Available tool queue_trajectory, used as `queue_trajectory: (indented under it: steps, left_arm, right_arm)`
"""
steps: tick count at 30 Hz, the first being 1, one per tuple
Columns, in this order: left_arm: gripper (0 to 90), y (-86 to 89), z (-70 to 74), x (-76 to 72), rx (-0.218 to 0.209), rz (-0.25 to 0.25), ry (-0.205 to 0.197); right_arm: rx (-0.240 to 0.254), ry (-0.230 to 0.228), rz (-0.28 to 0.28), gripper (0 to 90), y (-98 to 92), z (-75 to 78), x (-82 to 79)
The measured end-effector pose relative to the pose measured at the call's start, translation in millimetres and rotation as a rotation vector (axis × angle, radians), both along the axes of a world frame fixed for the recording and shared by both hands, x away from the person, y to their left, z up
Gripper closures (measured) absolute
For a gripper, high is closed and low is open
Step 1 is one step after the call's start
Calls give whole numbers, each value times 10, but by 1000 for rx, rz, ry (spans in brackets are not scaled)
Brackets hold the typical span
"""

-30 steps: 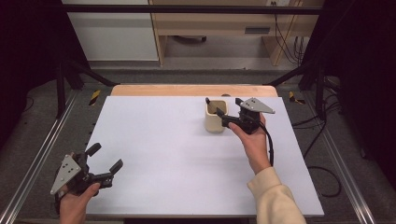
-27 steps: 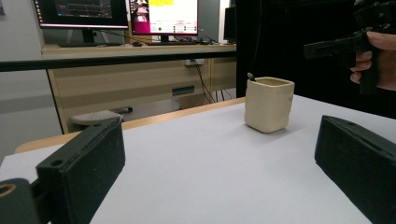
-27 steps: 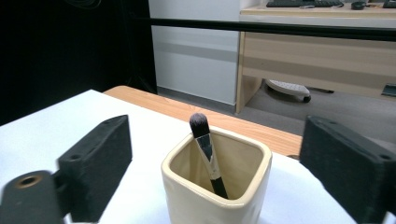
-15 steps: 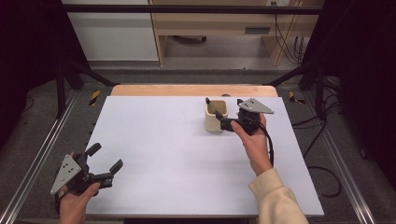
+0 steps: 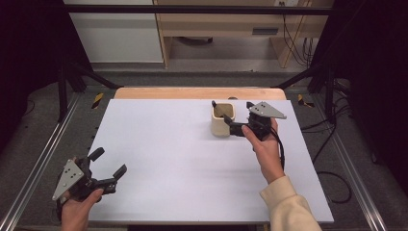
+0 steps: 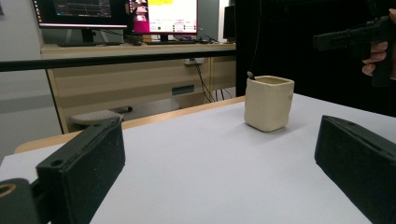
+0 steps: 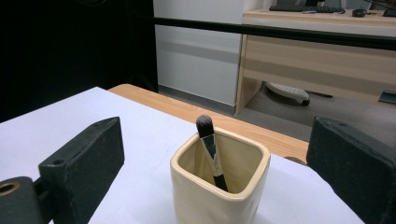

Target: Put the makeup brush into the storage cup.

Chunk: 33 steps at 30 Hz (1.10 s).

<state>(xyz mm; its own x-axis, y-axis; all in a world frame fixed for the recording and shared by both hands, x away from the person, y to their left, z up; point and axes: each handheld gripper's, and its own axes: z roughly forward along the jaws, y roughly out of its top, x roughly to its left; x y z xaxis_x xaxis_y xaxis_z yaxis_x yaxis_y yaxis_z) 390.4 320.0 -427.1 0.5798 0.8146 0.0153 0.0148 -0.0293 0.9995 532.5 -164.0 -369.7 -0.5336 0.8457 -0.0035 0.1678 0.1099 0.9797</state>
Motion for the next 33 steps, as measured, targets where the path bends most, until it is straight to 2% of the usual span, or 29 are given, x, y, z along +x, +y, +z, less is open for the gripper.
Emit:
queue_trajectory:
  steps: [21, 33]
  left_arm:
    - [11, 13, -1, -1, -2, 2, 1]
    - [10, 28, 3, -3, -1, 10, -3]
  right_arm:
    - [18, -20, 21, 43, -147, 126, -173]
    - [24, -23, 24, 44, -289, 98, -256]
